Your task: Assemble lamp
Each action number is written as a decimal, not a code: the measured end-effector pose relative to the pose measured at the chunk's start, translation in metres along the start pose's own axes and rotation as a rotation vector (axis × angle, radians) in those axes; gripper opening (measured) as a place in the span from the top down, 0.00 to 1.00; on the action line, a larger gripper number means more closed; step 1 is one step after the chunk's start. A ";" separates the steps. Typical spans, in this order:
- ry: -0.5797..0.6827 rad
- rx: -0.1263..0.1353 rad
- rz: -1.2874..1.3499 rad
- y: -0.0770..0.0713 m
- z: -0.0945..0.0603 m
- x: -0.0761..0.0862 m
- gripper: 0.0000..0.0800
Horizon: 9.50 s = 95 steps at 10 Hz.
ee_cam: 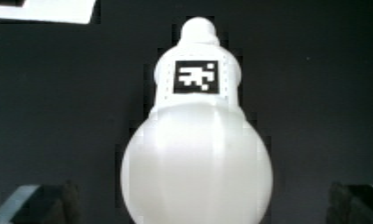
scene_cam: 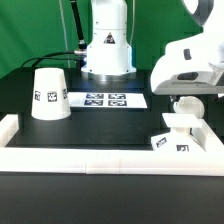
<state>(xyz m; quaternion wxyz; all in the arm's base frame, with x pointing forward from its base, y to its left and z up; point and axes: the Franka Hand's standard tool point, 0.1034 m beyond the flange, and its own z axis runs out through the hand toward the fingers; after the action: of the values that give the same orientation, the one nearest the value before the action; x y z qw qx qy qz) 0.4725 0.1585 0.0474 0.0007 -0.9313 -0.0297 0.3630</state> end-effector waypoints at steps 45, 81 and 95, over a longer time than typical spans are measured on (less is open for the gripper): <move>1.105 0.016 -0.091 0.060 -0.160 0.005 0.27; 1.265 -0.056 -0.169 0.065 -0.140 0.043 0.18; 1.254 -0.054 -0.168 0.066 -0.148 0.035 0.13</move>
Offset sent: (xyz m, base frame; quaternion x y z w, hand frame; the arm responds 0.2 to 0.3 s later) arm -0.0095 -0.0060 -0.0100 0.0015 0.0119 -0.0061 0.9999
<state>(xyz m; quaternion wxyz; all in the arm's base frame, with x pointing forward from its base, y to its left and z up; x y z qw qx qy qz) 0.6025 0.0973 0.1313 0.0228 -0.9612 -0.1059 -0.2537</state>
